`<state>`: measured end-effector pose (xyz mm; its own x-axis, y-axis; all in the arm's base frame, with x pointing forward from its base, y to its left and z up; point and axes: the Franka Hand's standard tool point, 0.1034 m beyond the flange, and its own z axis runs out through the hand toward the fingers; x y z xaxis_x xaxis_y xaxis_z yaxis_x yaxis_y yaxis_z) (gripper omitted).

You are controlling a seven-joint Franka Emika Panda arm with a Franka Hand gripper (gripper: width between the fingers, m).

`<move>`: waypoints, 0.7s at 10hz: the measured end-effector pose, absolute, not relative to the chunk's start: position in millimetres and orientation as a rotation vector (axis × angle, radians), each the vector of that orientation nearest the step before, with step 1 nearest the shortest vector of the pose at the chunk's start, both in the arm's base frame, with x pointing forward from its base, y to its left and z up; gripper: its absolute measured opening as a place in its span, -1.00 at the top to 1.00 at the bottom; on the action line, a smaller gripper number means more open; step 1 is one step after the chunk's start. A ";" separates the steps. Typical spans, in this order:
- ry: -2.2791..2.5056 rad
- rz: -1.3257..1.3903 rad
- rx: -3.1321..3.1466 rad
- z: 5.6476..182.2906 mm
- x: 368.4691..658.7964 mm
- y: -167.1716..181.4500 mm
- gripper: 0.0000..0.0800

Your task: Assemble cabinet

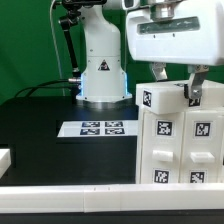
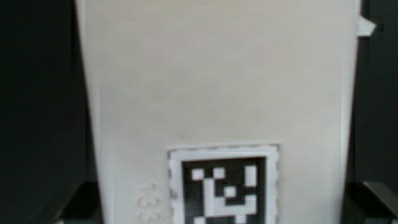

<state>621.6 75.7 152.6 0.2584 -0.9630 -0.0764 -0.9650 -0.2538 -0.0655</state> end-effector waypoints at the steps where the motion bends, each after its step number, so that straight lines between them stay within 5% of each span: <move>1: 1.920 0.032 -2.359 152.7 622.1 76.2 -0.41; 7: 2.355 0.063 -1.913 154.0 624.2 74.2 -0.41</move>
Offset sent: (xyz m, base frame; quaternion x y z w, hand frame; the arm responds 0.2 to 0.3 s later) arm -0.0041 -0.0036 -0.0004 -0.0159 0.0034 0.1521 0.9882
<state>624.2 74.2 154.0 -0.2017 -0.9734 -0.1085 -0.9778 0.2065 -0.0352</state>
